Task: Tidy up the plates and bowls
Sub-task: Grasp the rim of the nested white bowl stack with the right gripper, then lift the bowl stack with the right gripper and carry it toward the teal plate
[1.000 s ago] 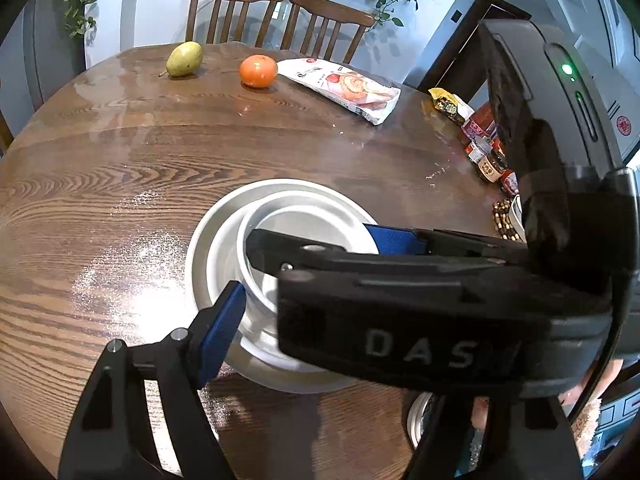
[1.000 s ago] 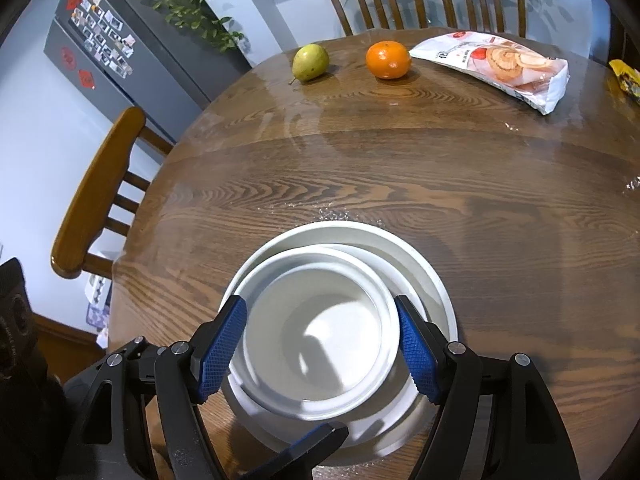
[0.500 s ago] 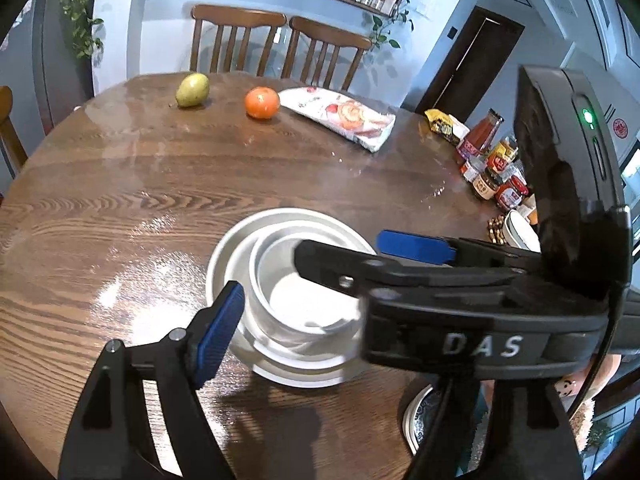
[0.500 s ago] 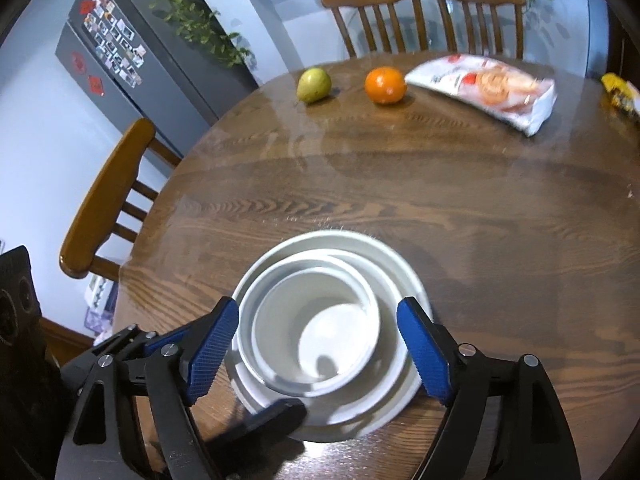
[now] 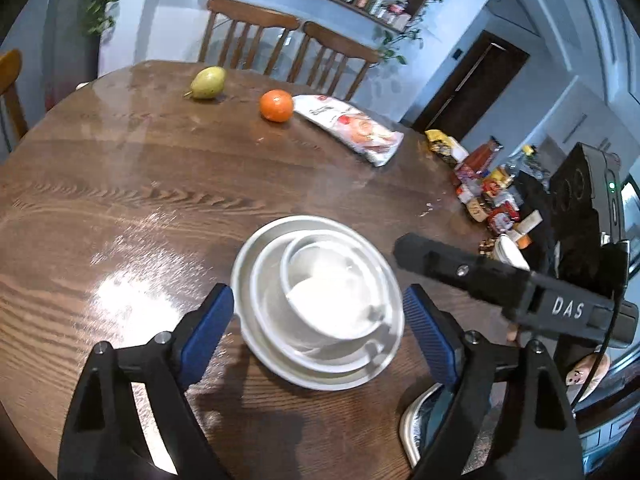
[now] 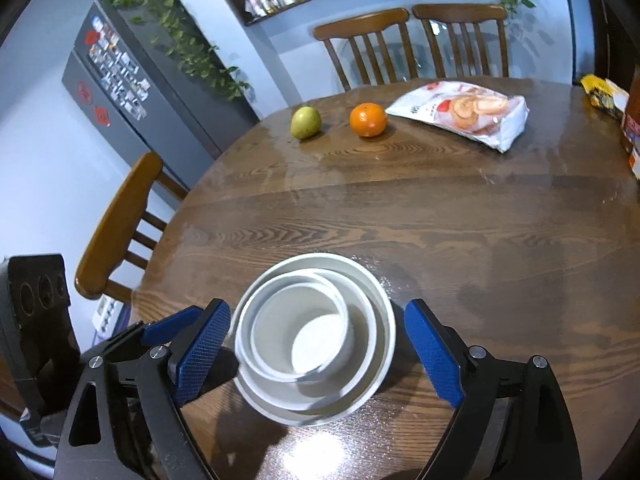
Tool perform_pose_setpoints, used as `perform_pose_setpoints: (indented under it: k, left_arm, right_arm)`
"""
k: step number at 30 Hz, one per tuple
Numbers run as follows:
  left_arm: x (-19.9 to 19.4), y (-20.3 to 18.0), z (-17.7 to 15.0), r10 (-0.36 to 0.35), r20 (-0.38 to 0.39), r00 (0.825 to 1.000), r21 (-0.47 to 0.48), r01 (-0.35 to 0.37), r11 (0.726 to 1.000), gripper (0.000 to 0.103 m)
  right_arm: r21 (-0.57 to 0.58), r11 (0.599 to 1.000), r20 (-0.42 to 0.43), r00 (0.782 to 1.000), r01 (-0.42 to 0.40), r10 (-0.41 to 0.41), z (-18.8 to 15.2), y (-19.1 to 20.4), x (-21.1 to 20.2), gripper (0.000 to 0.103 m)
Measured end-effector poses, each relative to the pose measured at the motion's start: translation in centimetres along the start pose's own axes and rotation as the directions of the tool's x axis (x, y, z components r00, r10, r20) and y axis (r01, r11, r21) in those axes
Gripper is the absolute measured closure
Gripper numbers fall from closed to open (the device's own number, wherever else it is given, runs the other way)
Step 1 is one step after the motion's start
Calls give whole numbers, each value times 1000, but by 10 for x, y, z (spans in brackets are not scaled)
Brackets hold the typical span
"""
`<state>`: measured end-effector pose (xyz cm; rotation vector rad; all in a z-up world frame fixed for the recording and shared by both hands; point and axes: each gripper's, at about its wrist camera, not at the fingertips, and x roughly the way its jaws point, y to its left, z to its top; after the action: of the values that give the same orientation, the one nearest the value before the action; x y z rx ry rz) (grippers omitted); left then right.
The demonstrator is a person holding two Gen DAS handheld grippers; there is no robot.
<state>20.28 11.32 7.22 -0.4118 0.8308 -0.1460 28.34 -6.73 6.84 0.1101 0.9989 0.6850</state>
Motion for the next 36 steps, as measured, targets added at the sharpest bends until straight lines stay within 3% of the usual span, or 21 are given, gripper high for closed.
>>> perform_pose_setpoints:
  k: [5, 16, 36]
  left_arm:
    - [0, 8, -4, -57, -1, 998, -44, 57, 997, 13]
    - [13, 13, -7, -75, -46, 996, -74, 71, 995, 13]
    - [38, 11, -16, -50, -129, 990, -44, 44, 998, 11]
  right_arm:
    - [30, 999, -17, 1000, -19, 20, -2, -5, 5, 13]
    - [81, 996, -82, 995, -43, 50, -7, -11, 23, 13]
    - [163, 986, -202, 976, -47, 80, -14, -19, 58, 11]
